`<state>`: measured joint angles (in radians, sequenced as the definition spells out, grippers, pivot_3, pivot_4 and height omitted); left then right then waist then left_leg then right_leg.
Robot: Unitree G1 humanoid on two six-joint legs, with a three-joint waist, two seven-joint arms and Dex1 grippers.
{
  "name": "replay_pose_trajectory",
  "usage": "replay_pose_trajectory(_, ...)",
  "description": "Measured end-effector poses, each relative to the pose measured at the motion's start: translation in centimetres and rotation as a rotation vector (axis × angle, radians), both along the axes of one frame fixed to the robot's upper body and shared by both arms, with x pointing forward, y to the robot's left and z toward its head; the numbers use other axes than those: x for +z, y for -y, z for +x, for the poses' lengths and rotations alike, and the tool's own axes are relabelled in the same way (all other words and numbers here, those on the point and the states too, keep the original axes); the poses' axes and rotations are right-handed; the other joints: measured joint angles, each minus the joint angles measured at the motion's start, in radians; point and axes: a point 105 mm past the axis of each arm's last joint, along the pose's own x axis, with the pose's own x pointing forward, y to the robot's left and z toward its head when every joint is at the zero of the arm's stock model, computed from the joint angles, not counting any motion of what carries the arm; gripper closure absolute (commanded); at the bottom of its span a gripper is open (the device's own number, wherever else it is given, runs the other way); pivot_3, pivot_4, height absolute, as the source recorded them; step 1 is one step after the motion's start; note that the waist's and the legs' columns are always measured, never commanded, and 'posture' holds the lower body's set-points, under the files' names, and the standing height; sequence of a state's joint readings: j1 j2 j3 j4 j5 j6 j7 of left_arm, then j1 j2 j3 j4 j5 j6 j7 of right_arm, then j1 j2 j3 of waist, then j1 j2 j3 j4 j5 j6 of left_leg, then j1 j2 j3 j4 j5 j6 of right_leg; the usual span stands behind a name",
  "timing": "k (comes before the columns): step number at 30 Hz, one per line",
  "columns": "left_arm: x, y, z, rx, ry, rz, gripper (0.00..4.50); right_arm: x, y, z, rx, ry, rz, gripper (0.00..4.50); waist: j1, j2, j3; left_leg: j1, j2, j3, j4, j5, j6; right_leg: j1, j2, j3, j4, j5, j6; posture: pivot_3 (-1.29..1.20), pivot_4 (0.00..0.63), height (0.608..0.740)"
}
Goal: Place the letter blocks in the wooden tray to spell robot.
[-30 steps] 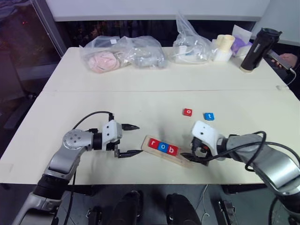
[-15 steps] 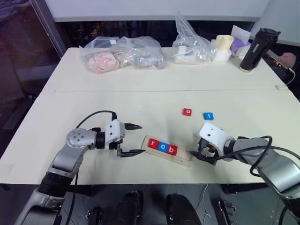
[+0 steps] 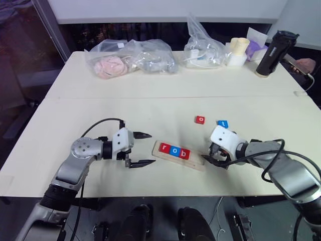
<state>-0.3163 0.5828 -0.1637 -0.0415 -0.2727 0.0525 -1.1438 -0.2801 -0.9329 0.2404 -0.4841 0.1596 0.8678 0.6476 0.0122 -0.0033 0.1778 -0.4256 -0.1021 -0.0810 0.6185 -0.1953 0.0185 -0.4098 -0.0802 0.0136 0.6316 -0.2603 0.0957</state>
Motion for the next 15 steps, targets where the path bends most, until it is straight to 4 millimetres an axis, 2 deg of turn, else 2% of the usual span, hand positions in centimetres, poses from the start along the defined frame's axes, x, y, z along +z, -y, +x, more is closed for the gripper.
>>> replay_pose_trajectory(9, 0.0, 0.0, 0.1, 0.010, 0.003, -0.004, 0.00, 0.6, 1.1, 1.1, 0.074, 0.074, -0.134, 0.06, 0.002, 0.000, 0.000, 0.000, 0.000, 0.000, 0.002, 0.000, -0.001, 0.001, 0.000, 0.000, 0.000, 0.000, 0.000, 0.00, 0.150, 0.738)
replay_pose_trajectory(15, 0.0, 0.0, 0.1, 0.012, 0.004, -0.005, 0.00, 0.8, 1.5, 1.3, 0.077, 0.077, -0.148, 0.06, 0.002, 0.000, 0.000, 0.000, 0.000, 0.000, 0.002, 0.000, 0.000, 0.001, 0.000, 0.000, 0.000, 0.000, 0.000, 0.00, 0.150, 0.738)
